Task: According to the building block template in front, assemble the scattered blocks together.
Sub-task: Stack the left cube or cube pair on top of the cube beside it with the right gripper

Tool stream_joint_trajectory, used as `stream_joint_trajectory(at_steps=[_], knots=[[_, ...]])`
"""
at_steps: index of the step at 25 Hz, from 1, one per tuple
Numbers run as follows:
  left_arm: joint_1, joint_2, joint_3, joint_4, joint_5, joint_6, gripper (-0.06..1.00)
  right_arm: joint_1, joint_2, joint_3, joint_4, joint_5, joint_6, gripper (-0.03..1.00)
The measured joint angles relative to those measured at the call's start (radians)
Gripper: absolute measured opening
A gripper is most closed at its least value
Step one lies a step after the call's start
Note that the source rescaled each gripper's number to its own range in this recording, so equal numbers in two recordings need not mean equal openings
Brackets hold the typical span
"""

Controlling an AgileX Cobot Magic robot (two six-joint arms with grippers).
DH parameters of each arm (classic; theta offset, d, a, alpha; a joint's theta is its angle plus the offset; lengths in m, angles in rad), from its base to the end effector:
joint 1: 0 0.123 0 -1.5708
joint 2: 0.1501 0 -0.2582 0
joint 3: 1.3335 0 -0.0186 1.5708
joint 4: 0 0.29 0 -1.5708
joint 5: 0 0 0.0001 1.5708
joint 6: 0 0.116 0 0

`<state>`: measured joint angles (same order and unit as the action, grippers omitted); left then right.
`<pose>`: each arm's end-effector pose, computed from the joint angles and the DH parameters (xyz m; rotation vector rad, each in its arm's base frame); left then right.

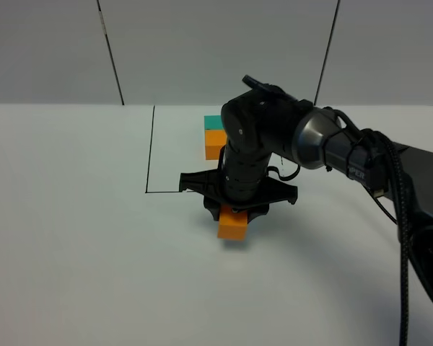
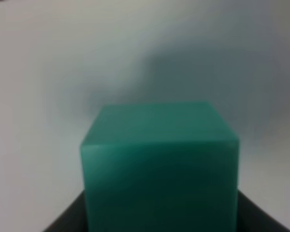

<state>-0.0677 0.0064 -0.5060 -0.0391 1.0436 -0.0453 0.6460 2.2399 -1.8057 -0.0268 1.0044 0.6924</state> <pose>0.0797 -0.0093 0.2881 0.0241 2.0289 -0.1180 0.3951 0.2946 0.1050 0.0509 2.9491 0.1735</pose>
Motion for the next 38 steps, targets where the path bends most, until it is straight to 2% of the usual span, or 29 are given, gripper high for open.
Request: stream_joint_trajectory(at_steps=[7, 24, 38], knots=[[0.0, 0.0, 0.0, 0.0, 0.0, 0.0, 0.4, 0.055, 0.062, 0.0, -0.034, -0.035, 0.034, 0.0], [0.0, 0.0, 0.0, 0.0, 0.0, 0.0, 0.4, 0.056, 0.09, 0.0, -0.113, -0.064, 0.088, 0.0], [0.0, 0.0, 0.0, 0.0, 0.0, 0.0, 0.4, 0.056, 0.09, 0.0, -0.115, -0.08, 0.078, 0.0]])
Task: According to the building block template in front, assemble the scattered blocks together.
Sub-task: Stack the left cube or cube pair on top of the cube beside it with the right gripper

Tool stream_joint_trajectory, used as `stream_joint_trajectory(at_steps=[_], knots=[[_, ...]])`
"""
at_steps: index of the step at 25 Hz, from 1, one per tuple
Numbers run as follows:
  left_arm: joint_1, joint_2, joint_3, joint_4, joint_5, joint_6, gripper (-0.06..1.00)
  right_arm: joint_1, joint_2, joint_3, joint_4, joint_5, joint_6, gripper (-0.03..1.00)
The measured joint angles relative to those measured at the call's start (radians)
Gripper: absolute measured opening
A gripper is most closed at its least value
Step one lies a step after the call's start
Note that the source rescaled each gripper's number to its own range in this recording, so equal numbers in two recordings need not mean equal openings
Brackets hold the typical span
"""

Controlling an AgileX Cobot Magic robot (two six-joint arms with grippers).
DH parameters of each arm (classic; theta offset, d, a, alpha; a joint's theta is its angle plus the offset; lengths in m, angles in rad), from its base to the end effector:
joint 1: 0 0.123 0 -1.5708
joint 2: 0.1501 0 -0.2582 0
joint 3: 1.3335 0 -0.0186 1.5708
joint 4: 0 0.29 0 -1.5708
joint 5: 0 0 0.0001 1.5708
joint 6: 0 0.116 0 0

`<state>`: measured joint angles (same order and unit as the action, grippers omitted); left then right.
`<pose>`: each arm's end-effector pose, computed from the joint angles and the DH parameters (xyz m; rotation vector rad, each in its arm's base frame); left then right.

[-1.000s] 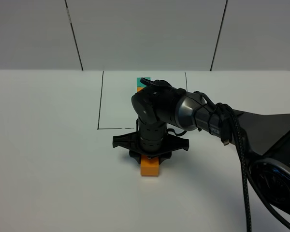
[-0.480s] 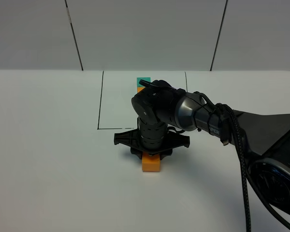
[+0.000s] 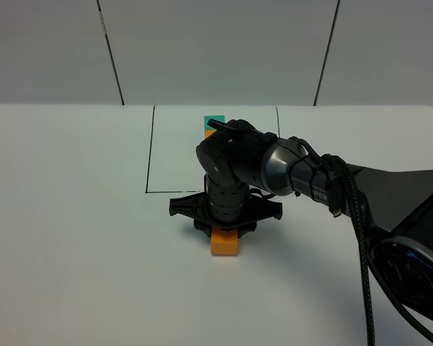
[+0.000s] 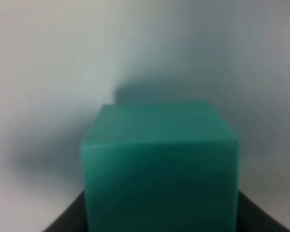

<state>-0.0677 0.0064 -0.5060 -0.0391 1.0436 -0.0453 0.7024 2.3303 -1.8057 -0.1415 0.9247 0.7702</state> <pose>0.0797 -0.0093 0.2881 0.0241 2.0289 -0.1180 0.3891 0.3122 0.0629 -0.0082 2.9048 0.0728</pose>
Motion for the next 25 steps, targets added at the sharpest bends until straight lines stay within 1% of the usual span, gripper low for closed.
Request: stream_joint_trajectory(at_steps=[7, 25], knots=[[0.0, 0.0, 0.0, 0.0, 0.0, -0.001, 0.4, 0.0, 0.0, 0.0, 0.001, -0.024, 0.0, 0.0], [0.0, 0.0, 0.0, 0.0, 0.0, -0.001, 0.4, 0.0, 0.0, 0.0, 0.001, -0.028, 0.0, 0.01]])
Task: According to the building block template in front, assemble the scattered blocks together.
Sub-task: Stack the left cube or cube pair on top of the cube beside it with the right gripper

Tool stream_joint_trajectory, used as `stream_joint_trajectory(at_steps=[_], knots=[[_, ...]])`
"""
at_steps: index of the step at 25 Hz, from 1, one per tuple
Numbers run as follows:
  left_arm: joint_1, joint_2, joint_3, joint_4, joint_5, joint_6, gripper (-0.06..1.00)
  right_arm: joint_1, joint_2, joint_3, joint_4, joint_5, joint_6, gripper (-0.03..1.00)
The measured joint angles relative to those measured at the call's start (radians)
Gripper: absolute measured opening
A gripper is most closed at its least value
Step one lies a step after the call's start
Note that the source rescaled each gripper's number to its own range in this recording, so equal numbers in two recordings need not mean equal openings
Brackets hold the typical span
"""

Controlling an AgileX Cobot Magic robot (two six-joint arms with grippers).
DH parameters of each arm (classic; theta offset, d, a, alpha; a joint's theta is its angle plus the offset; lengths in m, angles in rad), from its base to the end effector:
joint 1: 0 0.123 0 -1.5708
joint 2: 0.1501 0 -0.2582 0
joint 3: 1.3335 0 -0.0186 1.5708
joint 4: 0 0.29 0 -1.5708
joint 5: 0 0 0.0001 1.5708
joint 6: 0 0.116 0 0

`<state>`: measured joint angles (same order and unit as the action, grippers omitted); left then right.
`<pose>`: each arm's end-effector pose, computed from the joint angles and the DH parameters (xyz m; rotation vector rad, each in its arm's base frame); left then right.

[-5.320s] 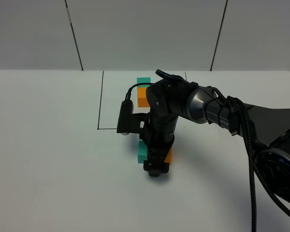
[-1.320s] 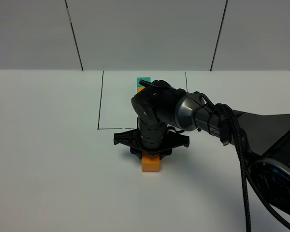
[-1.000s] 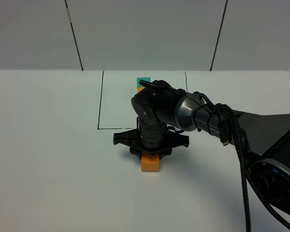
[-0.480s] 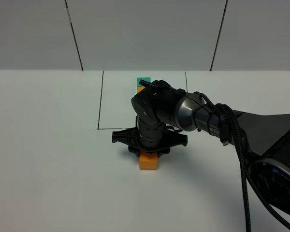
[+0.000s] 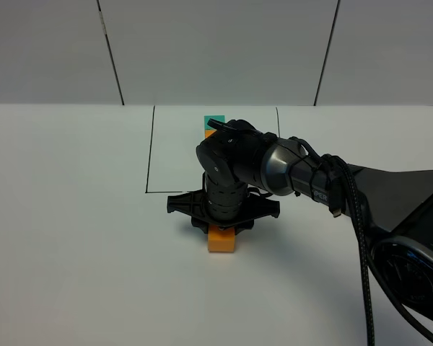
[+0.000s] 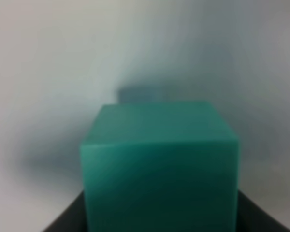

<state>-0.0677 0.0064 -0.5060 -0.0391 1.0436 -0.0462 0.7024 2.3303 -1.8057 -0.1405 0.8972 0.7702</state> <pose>0.0797 -0.0093 0.2881 0.0232 2.0289 -0.1186 0.3912 0.3145 0.0636 -0.0100 2.8848 0.1011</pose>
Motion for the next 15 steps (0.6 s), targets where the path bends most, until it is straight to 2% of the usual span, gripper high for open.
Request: stream_joint_trajectory(at_steps=[15], knots=[[0.0, 0.0, 0.0, 0.0, 0.0, 0.0, 0.4, 0.0, 0.01, 0.0, -0.001, -0.012, 0.0, 0.01]])
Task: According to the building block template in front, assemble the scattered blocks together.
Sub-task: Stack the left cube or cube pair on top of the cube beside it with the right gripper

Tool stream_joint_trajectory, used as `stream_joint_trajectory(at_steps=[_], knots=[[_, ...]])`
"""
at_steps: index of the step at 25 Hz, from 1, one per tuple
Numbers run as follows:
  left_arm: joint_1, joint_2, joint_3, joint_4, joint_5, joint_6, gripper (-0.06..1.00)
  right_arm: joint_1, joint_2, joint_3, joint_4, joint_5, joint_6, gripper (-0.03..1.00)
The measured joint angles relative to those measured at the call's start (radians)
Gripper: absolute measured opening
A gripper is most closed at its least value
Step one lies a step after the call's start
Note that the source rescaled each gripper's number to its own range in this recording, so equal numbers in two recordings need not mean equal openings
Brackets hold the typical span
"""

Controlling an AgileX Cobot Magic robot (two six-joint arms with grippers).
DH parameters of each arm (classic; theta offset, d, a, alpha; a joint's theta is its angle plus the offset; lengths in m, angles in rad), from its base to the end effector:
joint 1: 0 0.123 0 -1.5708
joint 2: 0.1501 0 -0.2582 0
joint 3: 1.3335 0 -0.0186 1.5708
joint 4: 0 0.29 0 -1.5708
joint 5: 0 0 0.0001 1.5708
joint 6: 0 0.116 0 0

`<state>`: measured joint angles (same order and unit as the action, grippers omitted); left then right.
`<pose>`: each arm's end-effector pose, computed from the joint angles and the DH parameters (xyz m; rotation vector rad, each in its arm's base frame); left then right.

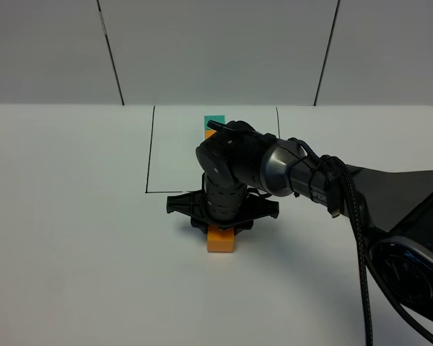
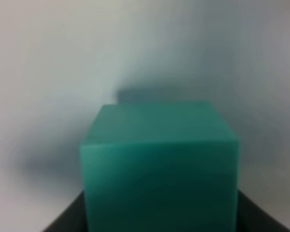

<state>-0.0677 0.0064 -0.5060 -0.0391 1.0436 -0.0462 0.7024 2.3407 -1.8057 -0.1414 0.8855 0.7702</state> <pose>0.0797 -0.0093 0.2881 0.0232 2.0289 -0.1186 0.3917 0.3150 0.0587 -0.0126 2.8839 0.1024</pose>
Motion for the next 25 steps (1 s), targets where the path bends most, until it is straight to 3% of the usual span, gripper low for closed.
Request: stream_joint_trajectory(at_steps=[9, 12, 18, 19, 25], knots=[[0.0, 0.0, 0.0, 0.0, 0.0, 0.001, 0.4, 0.0, 0.019, 0.0, 0.002, -0.005, 0.0, 0.06], [0.0, 0.0, 0.0, 0.0, 0.0, 0.001, 0.4, 0.0, 0.019, -0.001, 0.022, -0.006, -0.017, 0.25], [0.0, 0.0, 0.0, 0.0, 0.0, 0.001, 0.4, 0.0, 0.019, -0.006, 0.074, -0.017, -0.071, 0.9], [0.0, 0.0, 0.0, 0.0, 0.0, 0.001, 0.4, 0.001, 0.018, -0.006, 0.077, -0.015, -0.076, 0.97], [0.0, 0.0, 0.0, 0.0, 0.0, 0.001, 0.4, 0.001, 0.015, -0.006, 0.073, 0.025, -0.094, 1.0]])
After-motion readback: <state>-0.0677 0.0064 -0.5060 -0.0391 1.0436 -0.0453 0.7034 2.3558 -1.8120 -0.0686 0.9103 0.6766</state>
